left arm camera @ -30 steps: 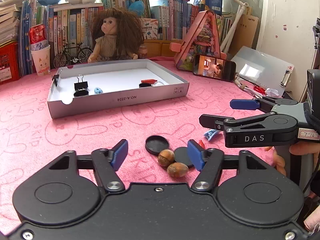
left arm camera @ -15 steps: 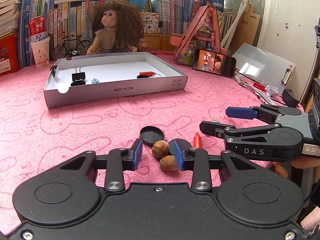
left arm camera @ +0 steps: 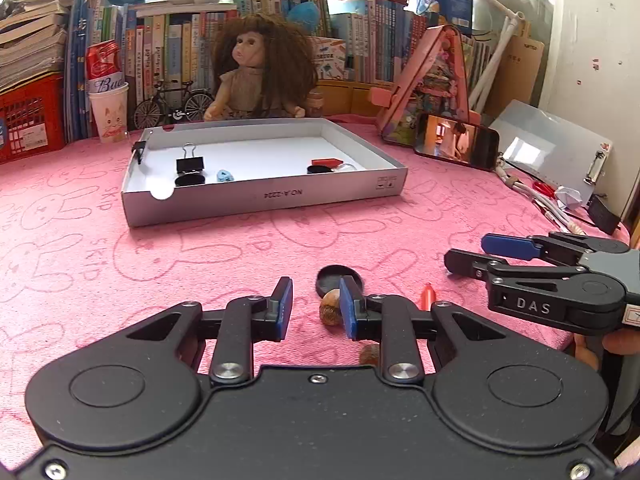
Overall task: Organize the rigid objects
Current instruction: 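Grasp an acorn with the left tool while the right tool grasps the blue hair clip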
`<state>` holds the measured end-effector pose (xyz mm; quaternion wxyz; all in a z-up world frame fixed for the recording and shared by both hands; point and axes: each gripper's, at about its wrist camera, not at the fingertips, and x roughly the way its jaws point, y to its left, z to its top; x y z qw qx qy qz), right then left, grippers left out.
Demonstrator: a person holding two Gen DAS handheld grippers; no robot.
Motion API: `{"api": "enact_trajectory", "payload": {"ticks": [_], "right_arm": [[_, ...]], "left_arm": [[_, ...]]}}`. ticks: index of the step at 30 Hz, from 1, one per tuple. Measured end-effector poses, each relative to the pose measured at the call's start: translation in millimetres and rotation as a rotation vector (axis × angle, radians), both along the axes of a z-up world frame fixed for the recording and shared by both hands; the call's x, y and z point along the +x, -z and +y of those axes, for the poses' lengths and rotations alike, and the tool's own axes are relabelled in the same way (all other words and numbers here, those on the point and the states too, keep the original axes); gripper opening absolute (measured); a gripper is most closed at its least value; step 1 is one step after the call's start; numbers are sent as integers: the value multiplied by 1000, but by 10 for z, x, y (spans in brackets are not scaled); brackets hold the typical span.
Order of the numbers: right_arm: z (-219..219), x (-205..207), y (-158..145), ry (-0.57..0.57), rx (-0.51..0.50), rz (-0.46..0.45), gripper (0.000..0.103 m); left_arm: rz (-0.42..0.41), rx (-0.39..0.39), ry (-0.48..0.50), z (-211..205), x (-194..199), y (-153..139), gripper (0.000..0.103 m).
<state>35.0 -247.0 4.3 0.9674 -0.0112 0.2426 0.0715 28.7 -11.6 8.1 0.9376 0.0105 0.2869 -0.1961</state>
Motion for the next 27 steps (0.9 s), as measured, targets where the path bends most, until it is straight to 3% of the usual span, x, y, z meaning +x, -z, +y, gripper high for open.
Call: {"api": "enact_trajectory", "payload": {"ticks": [8,27], "right_arm": [[25,-15,37,5,2,-2,60],[51,-118,28,42,36,2,59]], "left_arm": [[47,-3,12,-39,-13,87,24],[29,-31,-1,-85,-1,72,17]]}}
